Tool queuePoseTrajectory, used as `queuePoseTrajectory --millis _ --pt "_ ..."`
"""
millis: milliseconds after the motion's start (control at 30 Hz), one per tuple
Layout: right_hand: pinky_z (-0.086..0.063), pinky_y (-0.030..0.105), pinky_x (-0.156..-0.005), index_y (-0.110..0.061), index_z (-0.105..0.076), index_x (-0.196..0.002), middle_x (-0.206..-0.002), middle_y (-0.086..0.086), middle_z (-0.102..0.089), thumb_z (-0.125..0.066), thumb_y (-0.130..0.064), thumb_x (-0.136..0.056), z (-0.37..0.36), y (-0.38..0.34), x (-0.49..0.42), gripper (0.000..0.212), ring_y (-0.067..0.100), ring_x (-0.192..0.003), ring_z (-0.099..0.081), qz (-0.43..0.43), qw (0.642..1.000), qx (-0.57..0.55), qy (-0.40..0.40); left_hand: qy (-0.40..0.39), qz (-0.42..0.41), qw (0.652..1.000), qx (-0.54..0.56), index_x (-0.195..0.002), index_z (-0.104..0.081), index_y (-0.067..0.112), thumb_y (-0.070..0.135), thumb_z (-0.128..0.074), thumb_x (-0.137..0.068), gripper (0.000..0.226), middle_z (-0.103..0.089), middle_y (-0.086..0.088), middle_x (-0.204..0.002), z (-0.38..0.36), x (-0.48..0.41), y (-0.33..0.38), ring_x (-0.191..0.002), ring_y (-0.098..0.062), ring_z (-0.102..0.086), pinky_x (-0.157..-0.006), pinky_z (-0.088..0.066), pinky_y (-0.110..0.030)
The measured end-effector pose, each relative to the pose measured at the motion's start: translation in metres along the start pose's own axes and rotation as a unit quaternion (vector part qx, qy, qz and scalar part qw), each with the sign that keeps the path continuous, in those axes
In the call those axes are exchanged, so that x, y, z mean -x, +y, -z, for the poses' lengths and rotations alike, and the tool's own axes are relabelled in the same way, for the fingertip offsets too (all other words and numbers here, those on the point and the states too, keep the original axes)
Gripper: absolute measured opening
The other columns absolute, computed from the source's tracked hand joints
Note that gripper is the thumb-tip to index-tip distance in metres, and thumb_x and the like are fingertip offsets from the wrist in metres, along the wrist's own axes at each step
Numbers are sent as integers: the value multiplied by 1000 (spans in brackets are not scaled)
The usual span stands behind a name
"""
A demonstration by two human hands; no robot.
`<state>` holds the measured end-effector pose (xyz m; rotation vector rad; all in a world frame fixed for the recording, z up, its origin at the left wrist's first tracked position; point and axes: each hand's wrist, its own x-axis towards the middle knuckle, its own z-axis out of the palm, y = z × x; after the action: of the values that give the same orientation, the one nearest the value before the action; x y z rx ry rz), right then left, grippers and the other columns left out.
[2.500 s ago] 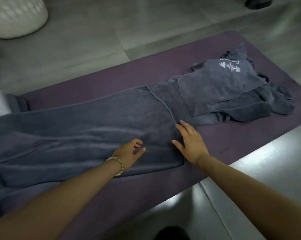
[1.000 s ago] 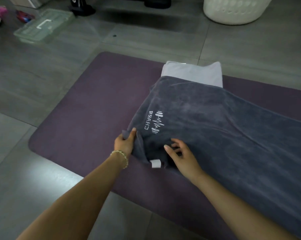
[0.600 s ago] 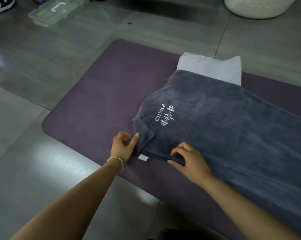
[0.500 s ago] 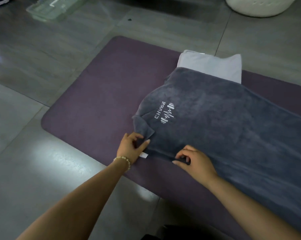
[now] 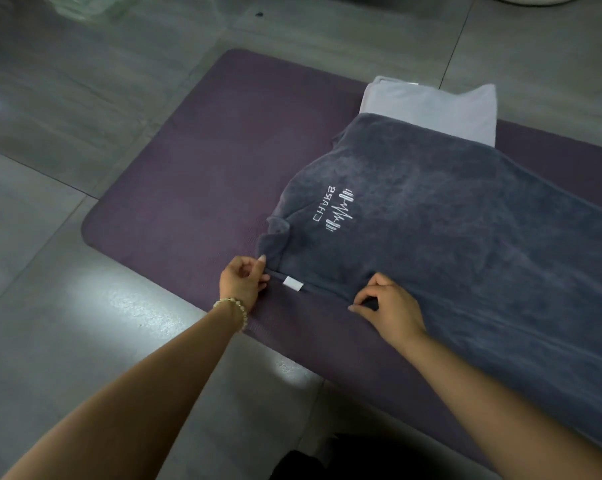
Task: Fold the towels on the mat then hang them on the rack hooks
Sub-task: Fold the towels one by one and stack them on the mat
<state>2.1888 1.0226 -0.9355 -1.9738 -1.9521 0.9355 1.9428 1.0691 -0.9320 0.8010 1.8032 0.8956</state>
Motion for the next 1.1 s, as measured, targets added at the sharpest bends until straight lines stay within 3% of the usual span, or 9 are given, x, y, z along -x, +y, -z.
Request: queuePoseTrajectory --millis 100,233,467,567,667,733,833,933,1100 --pt "-47 29 -68 -22 -71 -77 -83 -10 -55 -75 -33 -80 1 -6 -3 12 7 -75 -54 -5 999 -24 -44 -7 50 996 67 -77 -46 11 15 -56 -94 21 -59 -12 -71 10 2 -3 -45 -2 -61 -49 -52 -13" --pt "-43 21 -63 -31 -62 -64 -74 -9 -54 -79 -26 -76 -7 -26 13 22 3 -60 -48 19 981 -115 -155 19 85 990 115 -75 -42 12 18 -55 -95 25 -52 -10 -67 19 1 -8 -50 -12 -56 -48 -53 -17" --pt "-47 25 -74 -24 -69 -93 -95 -13 -58 -71 -26 -84 1 18 41 10 6 -81 -57 15 992 -125 12 25 132 978 158 -73 -42 15 26 -65 -89 30 -56 1 -53 19 10 -17 -46 -5 -55 -57 -57 -21" --pt "-37 18 -91 -19 -68 -109 -118 -5 -53 -72 -25 -83 24 50 50 27 11 -108 -54 6 996 -68 63 11 137 978 157 -77 -52 14 28 -72 -82 25 -59 -5 -73 15 15 0 -67 -13 -61 -67 -58 -24" --pt "-24 26 -112 -24 -57 -130 -146 -2 -37 -69 -33 -85 47 86 64 48 17 -135 -35 -66 995 -27 72 1 156 971 180 -98 -62 9 30 -76 -79 31 -67 -8 -94 1 21 24 -88 -22 -66 -74 -59 -32" --pt "-17 33 -118 -27 -47 -139 -155 -6 -23 -61 -41 -89 58 110 80 54 16 -143 -21 -108 992 -3 57 -8 101 989 112 -106 -60 7 30 -72 -82 36 -66 -5 -88 -18 31 41 -78 -17 -65 -57 -56 -21" --pt "-14 35 -120 -25 -42 -142 -158 -5 -19 -54 -43 -91 73 145 107 56 16 -146 -15 -152 987 11 56 -76 -40 996 -28 -95 -60 3 25 -69 -86 25 -61 -4 -64 -59 60 68 -44 -8 -56 -41 -47 -17" --pt "-12 35 -120 -26 -40 -144 -159 -6 -17 -50 -43 -93 87 173 133 54 15 -146 -14 -188 980 15 58 -195 -81 977 -41 -85 -55 12 25 -60 -92 16 -61 -5 -65 -108 96 89 -43 -9 -58 -41 -47 -20" --pt "-8 35 -118 -28 -34 -146 -159 -7 -15 -42 -46 -96 112 214 177 54 14 -147 -11 -248 965 10 87 -292 -114 947 -78 -70 -48 10 42 -35 -100 46 -49 -4 -52 -183 149 108 -39 -8 -50 -46 -47 -22"
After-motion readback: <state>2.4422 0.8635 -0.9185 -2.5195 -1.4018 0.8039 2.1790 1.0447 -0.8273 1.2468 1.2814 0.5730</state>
